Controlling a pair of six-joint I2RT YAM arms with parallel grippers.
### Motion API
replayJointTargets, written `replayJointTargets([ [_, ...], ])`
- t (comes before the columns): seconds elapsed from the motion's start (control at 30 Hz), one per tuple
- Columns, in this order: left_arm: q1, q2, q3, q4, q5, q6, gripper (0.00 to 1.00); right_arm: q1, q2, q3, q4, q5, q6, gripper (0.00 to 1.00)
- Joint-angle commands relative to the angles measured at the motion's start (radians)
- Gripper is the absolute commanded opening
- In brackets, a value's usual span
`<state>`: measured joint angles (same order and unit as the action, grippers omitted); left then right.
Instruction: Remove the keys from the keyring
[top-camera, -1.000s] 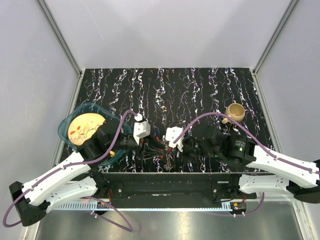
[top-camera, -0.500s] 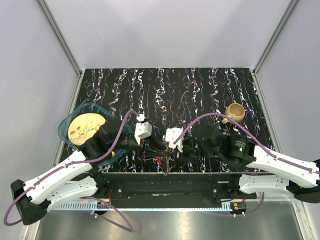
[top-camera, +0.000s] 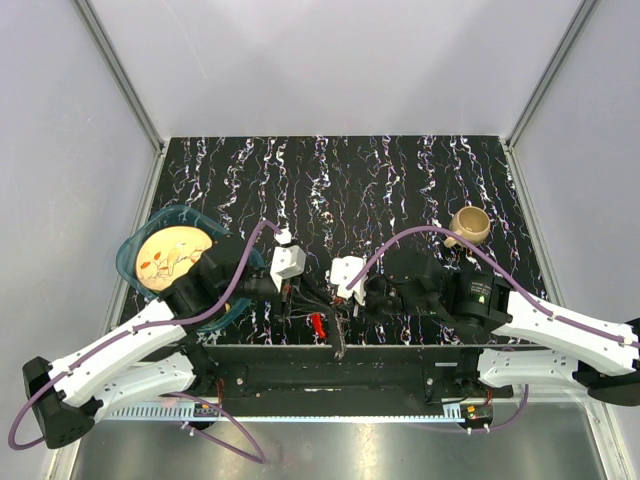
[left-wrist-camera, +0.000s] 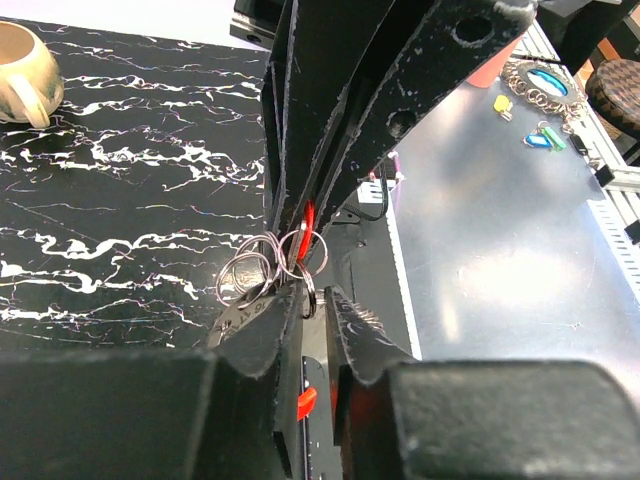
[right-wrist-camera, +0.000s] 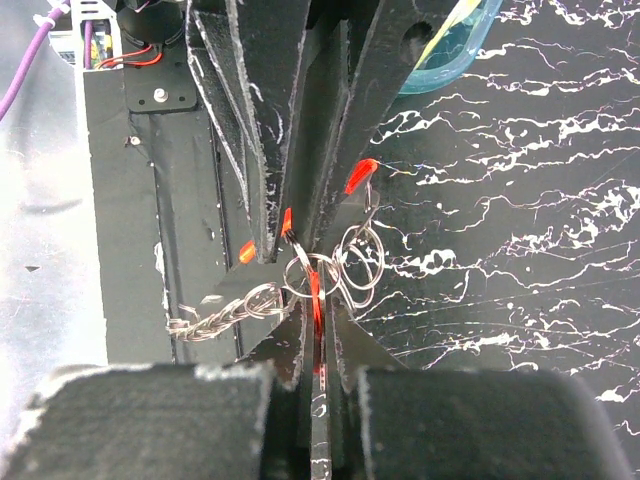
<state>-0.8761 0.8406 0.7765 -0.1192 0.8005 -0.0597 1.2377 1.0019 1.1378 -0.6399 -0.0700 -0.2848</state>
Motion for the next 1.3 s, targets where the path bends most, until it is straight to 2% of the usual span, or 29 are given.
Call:
replayJointTargets([
  [0.0,-0.009,0.008,0.032,0.021,0.022,0.018,0.11,0.011,-0.009,0.004,0.069,0.006,-0.007,0.0],
  [0.07,-0.008,0.014,0.037,0.012,0.017,0.021,0.06,0.011,-0.014,-0.003,0.069,0.012,-0.004,0.0],
  [0.1,-0.008,0.014,0.04,0.001,0.013,0.021,0.0,0.011,-0.019,-0.006,0.069,0.013,-0.002,0.0],
  [0.3,-0.008,0.002,0.043,-0.01,-0.05,0.003,0.0,0.011,-0.054,-0.039,0.062,0.062,0.016,0.0],
  [0.47,-0.008,-0.037,0.014,0.042,-0.096,-0.031,0.0,0.011,-0.077,-0.098,0.085,0.101,0.048,0.0],
  [0.83,-0.006,-0.092,-0.095,0.348,-0.086,-0.231,0.0,0.011,-0.089,-0.159,0.178,0.113,0.079,0.0],
  [1.27,-0.006,-0.094,-0.175,0.541,-0.107,-0.331,0.0,0.017,-0.092,-0.184,0.256,0.131,0.085,0.0],
])
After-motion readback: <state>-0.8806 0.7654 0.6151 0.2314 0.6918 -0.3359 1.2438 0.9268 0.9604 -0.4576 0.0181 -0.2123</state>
